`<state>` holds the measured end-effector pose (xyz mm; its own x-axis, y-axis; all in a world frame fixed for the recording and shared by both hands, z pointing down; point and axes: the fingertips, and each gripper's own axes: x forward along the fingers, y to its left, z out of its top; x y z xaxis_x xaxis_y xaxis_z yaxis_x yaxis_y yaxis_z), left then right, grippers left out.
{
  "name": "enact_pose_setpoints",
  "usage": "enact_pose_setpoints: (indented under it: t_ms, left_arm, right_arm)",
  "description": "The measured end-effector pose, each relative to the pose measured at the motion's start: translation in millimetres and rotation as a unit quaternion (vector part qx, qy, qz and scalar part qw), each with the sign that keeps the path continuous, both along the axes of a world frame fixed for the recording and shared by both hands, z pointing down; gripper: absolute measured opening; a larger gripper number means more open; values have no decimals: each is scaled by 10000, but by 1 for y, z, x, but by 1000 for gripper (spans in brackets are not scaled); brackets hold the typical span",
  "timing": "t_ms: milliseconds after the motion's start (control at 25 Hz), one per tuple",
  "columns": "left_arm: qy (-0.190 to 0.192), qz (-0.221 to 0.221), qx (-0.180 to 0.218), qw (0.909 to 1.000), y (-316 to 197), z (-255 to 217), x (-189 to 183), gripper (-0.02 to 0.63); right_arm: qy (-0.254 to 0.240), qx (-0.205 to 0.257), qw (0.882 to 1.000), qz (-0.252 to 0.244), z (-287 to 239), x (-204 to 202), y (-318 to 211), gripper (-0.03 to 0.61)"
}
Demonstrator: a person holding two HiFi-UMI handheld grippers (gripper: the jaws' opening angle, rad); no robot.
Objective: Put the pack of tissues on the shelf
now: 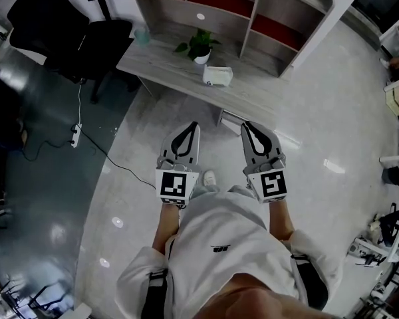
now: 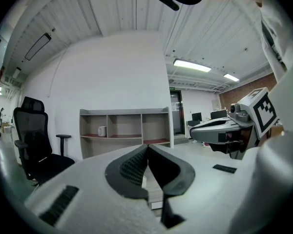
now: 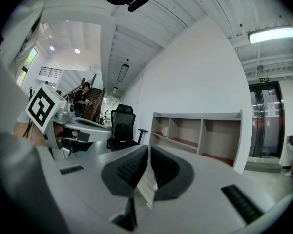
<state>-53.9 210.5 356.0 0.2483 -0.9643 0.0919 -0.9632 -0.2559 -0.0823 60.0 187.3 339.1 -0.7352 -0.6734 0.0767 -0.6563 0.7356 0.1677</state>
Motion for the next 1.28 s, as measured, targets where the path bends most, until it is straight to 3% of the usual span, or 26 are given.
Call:
enact_pose_setpoints:
  t_ms: [800, 1280]
  left_arm:
    - [56, 119, -138, 9998, -70, 17, -30, 29]
    - [83, -4, -220, 9997, -127, 29, -36, 29]
  right_arm:
    - [91, -137, 9996, 214, 15, -25, -63, 38]
    - [94, -253, 9996, 2, 29, -33, -120, 38]
